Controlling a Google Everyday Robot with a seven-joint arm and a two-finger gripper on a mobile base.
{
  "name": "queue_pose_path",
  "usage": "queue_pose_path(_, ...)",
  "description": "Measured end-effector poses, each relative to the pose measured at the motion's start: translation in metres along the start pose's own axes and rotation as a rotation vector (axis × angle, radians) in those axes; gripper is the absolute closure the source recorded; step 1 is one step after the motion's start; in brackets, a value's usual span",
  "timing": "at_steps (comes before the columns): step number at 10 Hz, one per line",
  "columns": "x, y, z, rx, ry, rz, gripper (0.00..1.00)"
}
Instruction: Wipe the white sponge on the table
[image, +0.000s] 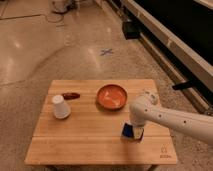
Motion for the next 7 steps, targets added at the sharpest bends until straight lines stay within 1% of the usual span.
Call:
queue_pose_path(3, -0.032, 0.016, 0.001, -0.013, -0.026, -0.067, 0.99)
queue_pose_path(4, -0.036, 0.023, 0.003, -0.023, -0.029, -0.079, 0.99)
queue_pose_path(6, -0.035, 0.038, 0.007, -0.042, -0.034, -0.08, 0.99)
queue_pose_path(7, -0.028, 0.046, 0.008, -0.056, -0.031, -0.067, 0.99)
